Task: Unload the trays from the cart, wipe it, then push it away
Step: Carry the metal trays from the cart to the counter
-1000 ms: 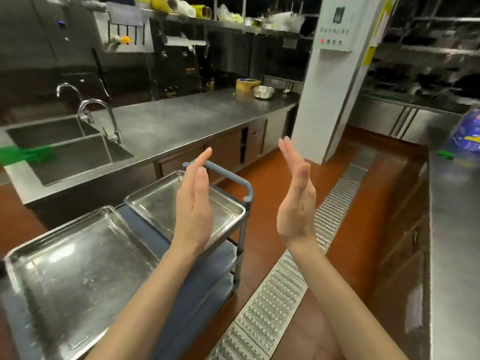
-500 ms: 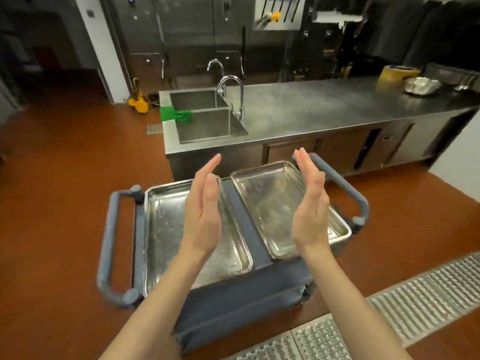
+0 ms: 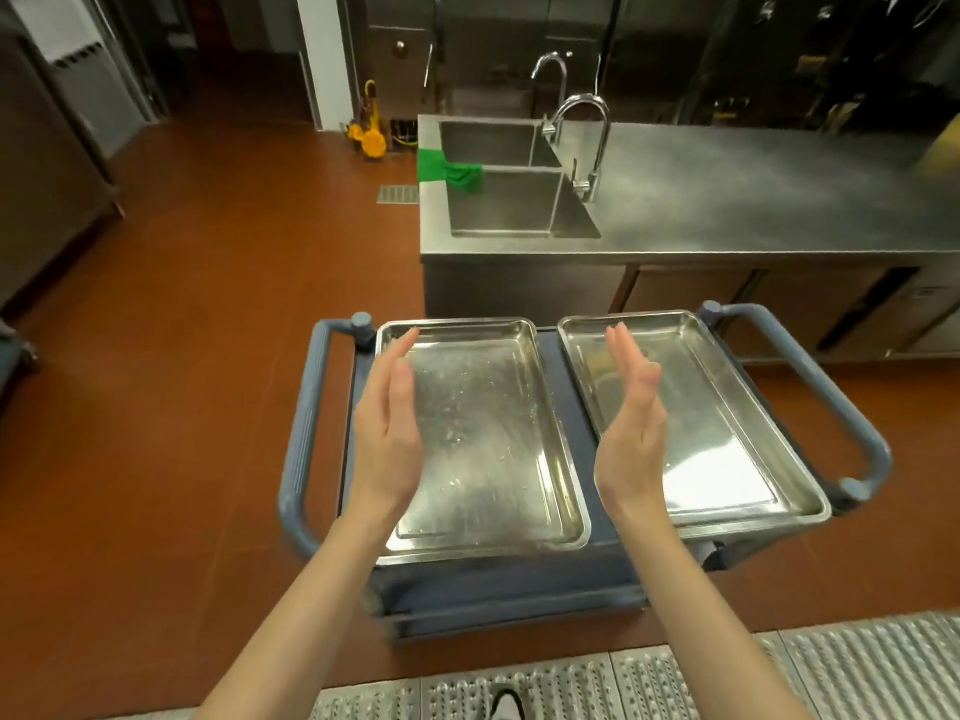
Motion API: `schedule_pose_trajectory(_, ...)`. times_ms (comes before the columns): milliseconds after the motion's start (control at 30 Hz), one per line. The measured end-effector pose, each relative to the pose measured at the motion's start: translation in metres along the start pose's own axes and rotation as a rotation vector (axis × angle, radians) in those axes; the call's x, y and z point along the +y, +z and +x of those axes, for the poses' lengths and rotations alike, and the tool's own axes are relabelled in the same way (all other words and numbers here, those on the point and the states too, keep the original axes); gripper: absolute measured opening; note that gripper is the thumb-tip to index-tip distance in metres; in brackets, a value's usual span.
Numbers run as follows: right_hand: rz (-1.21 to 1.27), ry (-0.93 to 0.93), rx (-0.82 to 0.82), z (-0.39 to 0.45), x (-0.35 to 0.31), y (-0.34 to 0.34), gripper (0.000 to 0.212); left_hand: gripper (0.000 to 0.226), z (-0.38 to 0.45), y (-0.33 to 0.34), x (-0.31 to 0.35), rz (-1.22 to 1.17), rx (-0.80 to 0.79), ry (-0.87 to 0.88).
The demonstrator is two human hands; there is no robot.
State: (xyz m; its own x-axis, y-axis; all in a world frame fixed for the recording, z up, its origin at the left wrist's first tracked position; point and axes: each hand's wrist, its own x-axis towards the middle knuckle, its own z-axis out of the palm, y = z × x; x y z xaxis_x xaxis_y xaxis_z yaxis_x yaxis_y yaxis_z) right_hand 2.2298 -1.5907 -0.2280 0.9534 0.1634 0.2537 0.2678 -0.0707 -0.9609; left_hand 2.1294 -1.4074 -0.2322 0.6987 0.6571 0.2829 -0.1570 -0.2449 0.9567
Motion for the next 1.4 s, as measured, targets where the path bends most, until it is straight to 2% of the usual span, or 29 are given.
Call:
schedule_pose_trajectory(333, -0.124, 0.178, -0.024, 0.021, 0.086, 0.023, 0.056, 0.042, 0.003, -0.005, -0.087, 0.104, 0.082, -0.192)
schedule_pose_trajectory(533, -0.475, 0.25, -0.145, 0.026, 0.154, 0.011, 0.037, 0.036, 0.001, -0.007, -0.141, 0.176, 0.209, -0.322)
schedule_pose_trajectory(700, -0.844, 0.319, -0.27, 0.021, 0.198, 0.0, 0.026, 0.033, 0.001, -0.011, -0.186, 0.509, 0.168, -0.453)
schedule_pose_trajectory(833, -0.9, 0.357, -0.276, 0.022, 0.208, 0.0, 0.022, 0.036, 0.007, -0.014, -0.205, 0.758, 0.101, -0.584)
schedule_pose_trajectory(967, -0.906, 0.397, -0.287, 0.03, 0.21, 0.002, 0.021, 0.037, 0.014, -0.017, -0.212, 0.789, 0.109, -0.655)
schedule_pose_trajectory(1167, -0.913, 0.486, -0.318, 0.038, 0.215, 0.004, 0.022, 0.027, 0.013, -0.018, -0.214, 0.86, 0.074, -0.725)
schedule_pose_trajectory(1400, -0.912, 0.591, -0.362, 0.043, 0.218, 0.006, 0.03, 0.04, 0.012, -0.009, -0.215, 1.022, 0.015, -0.754)
